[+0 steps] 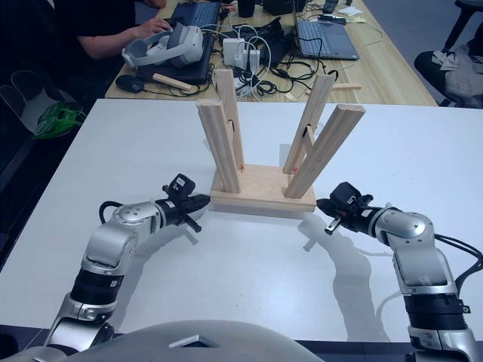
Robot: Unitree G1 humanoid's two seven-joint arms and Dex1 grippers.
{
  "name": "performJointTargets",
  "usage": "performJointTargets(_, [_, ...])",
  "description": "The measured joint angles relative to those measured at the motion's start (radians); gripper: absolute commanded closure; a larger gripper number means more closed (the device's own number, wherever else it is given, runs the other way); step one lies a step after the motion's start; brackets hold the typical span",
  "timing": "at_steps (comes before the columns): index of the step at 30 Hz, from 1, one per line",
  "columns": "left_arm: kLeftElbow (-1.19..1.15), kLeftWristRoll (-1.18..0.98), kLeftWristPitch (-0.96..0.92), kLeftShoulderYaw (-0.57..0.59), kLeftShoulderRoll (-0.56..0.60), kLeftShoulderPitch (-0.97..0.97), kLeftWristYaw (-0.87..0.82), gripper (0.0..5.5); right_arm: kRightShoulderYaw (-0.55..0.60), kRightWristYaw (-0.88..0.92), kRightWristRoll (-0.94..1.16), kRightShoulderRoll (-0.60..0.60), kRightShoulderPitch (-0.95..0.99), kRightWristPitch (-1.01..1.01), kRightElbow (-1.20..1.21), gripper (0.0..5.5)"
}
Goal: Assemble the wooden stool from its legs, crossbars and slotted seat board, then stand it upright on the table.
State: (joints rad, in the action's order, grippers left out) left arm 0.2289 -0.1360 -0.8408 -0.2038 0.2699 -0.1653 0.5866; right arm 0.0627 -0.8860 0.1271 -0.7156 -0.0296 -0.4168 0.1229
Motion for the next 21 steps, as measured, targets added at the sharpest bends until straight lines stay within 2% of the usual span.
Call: performJointTargets(21, [0.026, -0.131, 0.047, 0.111, 0.000, 0.045, 0.019, 5.46, 0.093, 0.002, 0.140, 0.035, -0.002, -0.210, 0.107, 5.50])
